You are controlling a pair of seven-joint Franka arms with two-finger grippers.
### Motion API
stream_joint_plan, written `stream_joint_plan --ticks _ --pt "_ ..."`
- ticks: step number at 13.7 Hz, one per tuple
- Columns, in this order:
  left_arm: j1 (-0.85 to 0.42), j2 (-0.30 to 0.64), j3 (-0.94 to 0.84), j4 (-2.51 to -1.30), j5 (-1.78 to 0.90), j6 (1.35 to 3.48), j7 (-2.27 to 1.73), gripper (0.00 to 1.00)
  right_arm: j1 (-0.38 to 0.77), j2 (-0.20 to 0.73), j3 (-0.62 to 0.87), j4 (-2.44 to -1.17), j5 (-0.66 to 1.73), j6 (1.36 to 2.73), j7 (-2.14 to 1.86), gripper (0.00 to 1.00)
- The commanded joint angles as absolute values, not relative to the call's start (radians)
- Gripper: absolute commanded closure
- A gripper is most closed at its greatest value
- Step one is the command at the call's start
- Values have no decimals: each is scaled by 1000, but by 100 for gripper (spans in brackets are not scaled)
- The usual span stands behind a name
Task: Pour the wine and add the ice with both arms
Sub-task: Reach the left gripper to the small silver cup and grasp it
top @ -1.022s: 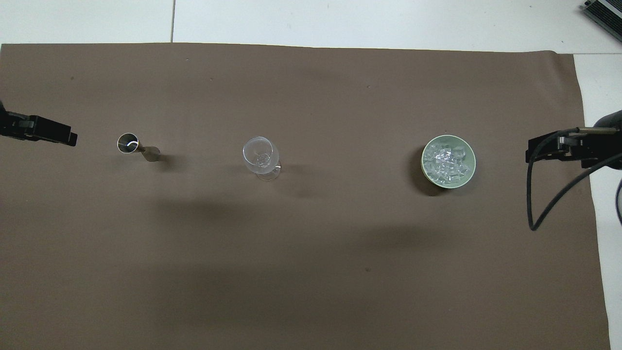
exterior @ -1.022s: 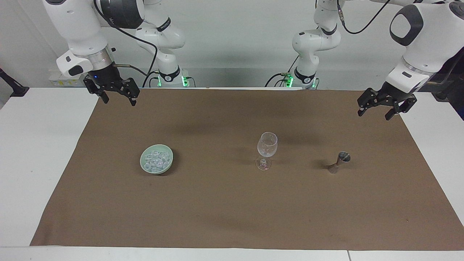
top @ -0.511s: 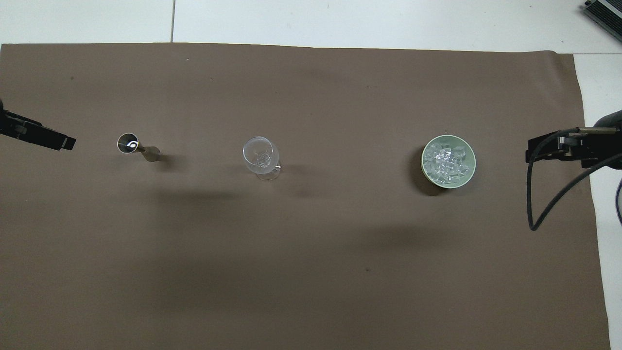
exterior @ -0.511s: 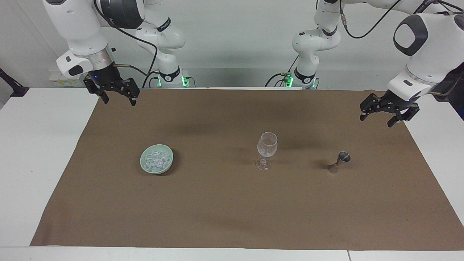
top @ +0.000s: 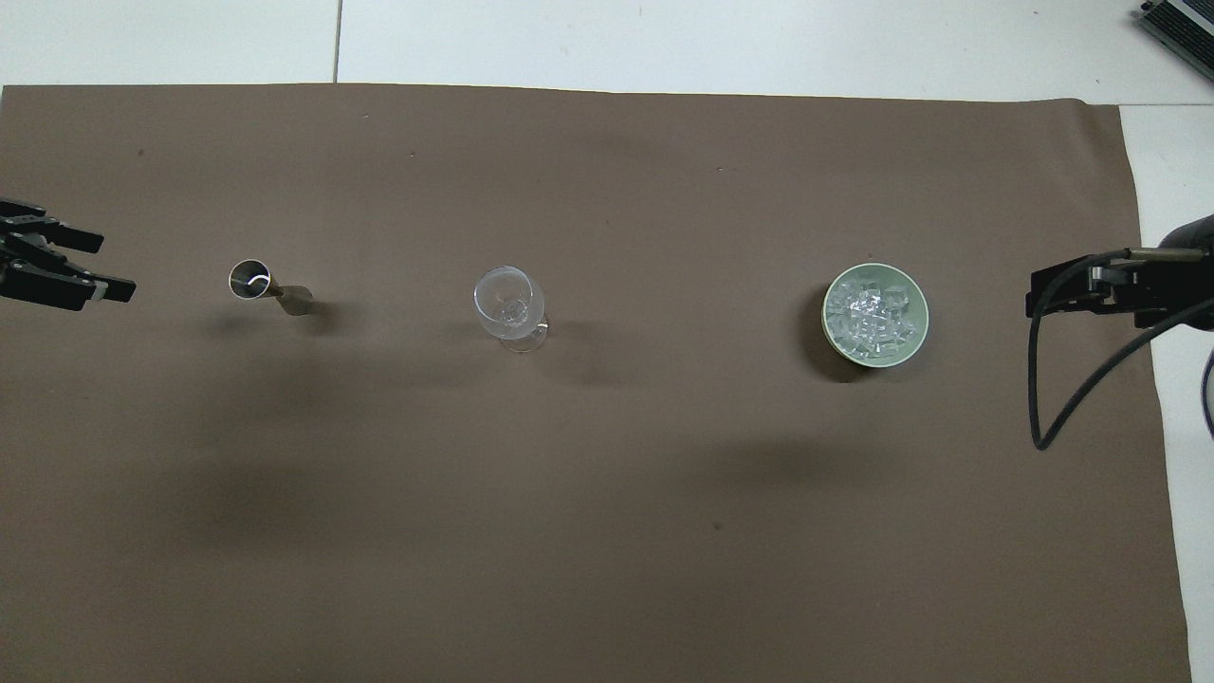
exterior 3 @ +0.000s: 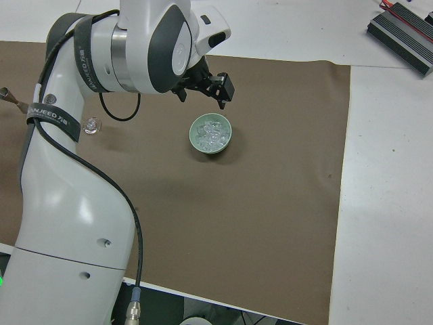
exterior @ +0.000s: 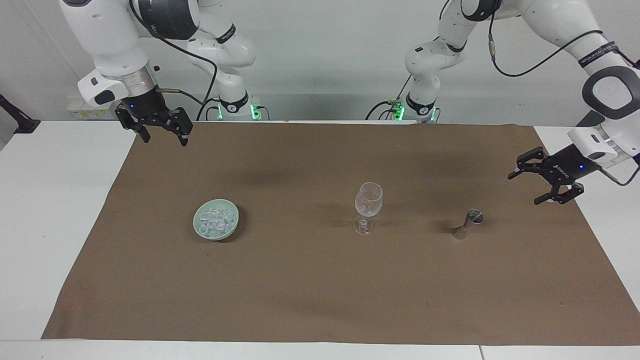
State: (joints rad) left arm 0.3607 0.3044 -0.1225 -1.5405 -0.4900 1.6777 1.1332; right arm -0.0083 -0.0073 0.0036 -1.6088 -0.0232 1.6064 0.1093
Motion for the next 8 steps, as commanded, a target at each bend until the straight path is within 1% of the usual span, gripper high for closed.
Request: stream_joint_plan --ticks 1,2,3,5,8 --pt "420 418 -132 -1510 -639 1689 1334 0 -28 -3 15 -1601 -18 1609 95 0" --pt "437 467 -132 -1508 -711 1690 1423 0 -28 -3 15 -1601 -18 1609 95 0" --pt "455 494 -132 -1517 -771 1689 1507 0 -28 -3 15 -1601 -18 1609 95 0" --pt "477 566 -138 -1523 -833 1684 1647 0 -28 -3 15 -1601 -18 1609 95 0" --pt "483 621 -143 -1543 -886 1666 1802 0 -28 -3 15 -1601 -18 1609 95 0"
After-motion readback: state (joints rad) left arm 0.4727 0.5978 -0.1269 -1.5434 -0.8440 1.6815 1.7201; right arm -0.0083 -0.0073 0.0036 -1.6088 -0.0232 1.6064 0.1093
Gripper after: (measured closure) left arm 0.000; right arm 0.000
